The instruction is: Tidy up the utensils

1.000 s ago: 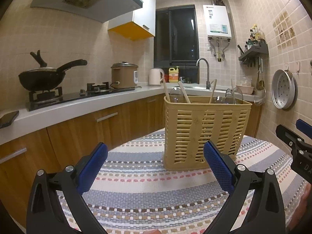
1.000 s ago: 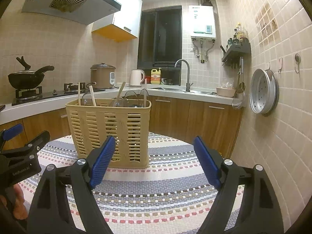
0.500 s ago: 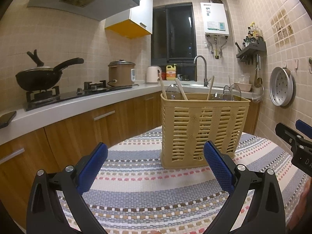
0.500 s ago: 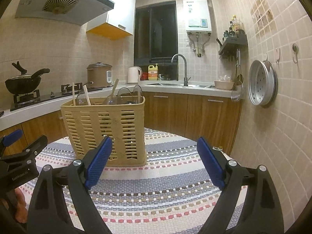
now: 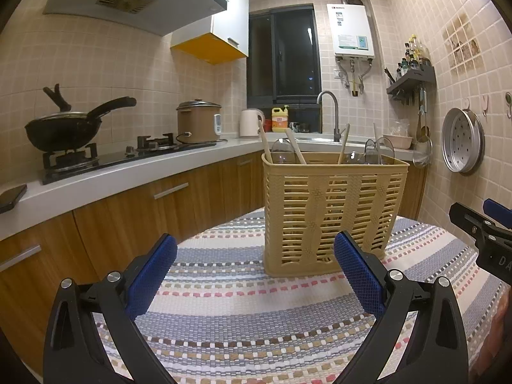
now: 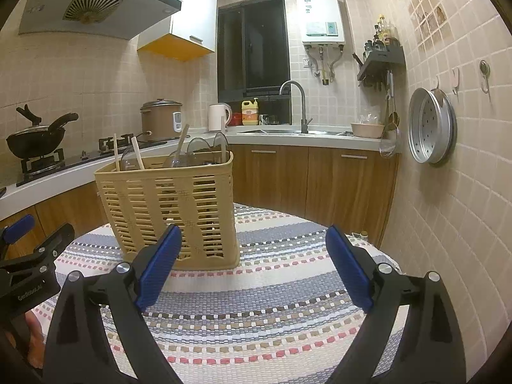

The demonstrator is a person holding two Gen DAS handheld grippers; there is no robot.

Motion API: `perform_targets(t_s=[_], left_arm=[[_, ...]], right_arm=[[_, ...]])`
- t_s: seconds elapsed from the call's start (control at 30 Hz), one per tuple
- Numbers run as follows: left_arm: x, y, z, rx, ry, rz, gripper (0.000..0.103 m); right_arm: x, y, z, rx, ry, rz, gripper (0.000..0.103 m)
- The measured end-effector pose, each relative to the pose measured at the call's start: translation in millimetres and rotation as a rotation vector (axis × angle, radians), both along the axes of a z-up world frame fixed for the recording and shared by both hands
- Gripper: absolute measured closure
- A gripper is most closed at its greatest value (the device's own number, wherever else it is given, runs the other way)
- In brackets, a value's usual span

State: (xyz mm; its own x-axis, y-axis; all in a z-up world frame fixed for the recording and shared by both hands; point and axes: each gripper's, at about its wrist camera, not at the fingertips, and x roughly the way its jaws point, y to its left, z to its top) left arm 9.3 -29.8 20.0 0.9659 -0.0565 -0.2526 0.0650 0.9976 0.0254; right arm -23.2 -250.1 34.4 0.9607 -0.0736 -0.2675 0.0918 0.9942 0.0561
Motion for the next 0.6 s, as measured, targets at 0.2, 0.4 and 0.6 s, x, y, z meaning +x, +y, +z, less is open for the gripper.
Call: perform_targets(t_s=[0.2, 0.4, 0.6], left_arm=[[0.5, 1.0, 0.1, 0.0, 0.005, 0.0, 0.008], [1.1, 1.6, 0.1, 0.0, 0.005, -0.002, 0.008], [0.8, 1.9, 0.2, 0.0, 0.005, -0.002, 0.008]], right_arm=[[0.8, 0.7, -0.7, -0.008, 0.001, -0.002, 0.016], [0.5, 0.6, -1.0, -0.013, 0.0, -0.004, 0.015], [-0.3, -1.2, -0.9, -0.008, -0.003, -0.007, 0.015]])
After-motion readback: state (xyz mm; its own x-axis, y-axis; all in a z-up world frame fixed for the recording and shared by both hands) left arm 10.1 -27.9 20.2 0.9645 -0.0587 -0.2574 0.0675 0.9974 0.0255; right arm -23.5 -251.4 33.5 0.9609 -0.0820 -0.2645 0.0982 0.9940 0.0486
